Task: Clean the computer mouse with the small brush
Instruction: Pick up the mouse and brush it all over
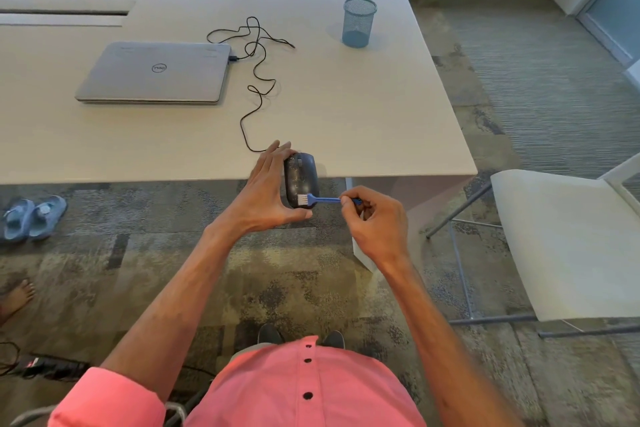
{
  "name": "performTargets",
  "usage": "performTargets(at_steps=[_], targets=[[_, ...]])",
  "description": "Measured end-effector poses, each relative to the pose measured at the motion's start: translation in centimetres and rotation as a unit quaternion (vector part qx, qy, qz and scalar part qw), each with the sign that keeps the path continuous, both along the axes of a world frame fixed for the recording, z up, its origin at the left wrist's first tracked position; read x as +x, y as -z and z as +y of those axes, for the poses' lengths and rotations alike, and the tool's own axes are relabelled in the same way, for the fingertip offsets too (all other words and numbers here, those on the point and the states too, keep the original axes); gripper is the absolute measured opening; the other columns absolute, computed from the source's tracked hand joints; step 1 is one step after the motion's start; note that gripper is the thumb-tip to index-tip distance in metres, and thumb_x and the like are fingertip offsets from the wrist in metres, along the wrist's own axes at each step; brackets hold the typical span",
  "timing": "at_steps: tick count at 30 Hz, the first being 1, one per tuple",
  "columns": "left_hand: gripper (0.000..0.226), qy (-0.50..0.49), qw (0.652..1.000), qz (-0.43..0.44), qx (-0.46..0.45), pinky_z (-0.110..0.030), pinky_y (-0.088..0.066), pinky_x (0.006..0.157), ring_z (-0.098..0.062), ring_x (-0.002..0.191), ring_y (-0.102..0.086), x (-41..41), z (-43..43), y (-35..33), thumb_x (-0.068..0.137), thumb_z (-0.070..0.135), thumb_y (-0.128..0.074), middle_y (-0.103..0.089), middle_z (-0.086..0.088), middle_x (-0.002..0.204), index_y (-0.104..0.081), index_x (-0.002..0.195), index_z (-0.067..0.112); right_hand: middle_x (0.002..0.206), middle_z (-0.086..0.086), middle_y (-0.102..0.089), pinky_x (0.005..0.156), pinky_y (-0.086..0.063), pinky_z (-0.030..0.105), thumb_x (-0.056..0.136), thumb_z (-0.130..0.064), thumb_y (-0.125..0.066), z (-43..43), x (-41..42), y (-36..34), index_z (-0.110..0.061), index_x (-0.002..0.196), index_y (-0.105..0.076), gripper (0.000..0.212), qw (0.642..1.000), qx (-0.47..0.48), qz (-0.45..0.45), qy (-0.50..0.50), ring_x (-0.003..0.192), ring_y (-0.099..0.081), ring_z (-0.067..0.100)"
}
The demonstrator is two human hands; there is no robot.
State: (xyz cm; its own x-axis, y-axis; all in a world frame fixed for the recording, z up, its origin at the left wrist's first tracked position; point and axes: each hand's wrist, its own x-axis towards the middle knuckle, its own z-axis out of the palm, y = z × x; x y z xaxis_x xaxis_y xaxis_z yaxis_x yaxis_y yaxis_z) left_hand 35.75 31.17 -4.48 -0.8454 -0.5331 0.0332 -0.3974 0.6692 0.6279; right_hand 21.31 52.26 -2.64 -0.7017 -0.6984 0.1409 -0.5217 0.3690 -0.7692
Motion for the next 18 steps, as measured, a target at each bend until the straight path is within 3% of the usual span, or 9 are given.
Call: performTargets(at_steps=[7,13,18], targets=[[0.133,-0.006,1.0,-0.006,-0.013,-0.046,-0.012,0.142,-0.012,0.177,0.002,0.4,-0.2,0.4,0.071,0.074,-0.091,-0.016,0.004,0.187,-0.024,0.174,0.023,0.067,-0.016,-0.069,0.059,-0.047,0.018,0.104,-0.029,-0.075,0.1,-0.3,-1.0,-0.027,0.092,-0.081,0.014,0.996,-0.006,0.072,0.05,0.056,-0.059,0.001],[0.133,-0.049,0.997,0.012,-0.054,-0.041,-0.015,0.142,-0.016,0.177,-0.004,-0.4,0.9,0.2,0.075,0.071,-0.091,-0.021,-0.004,0.187,-0.025,0.174,0.012,0.057,-0.011,-0.061,0.047,-0.042,0.023,0.1,-0.024,-0.074,-1.1,2.3,-1.6,-0.022,0.078,-0.072,0.022,0.955,-0.025,0.292,-0.046,0.045,-0.046,0.008],[0.135,-0.043,0.996,-0.001,-0.072,-0.044,-0.022,0.141,-0.012,0.177,-0.005,-0.3,0.8,0.0,0.073,0.083,-0.079,-0.021,0.0,0.189,-0.026,0.177,0.014,0.057,-0.008,-0.059,0.047,-0.043,0.026,0.097,-0.022,-0.075,-1.7,3.6,-1.1,-0.019,0.077,-0.068,0.022,0.944,-0.034,0.319,-0.083,0.045,-0.051,0.013]])
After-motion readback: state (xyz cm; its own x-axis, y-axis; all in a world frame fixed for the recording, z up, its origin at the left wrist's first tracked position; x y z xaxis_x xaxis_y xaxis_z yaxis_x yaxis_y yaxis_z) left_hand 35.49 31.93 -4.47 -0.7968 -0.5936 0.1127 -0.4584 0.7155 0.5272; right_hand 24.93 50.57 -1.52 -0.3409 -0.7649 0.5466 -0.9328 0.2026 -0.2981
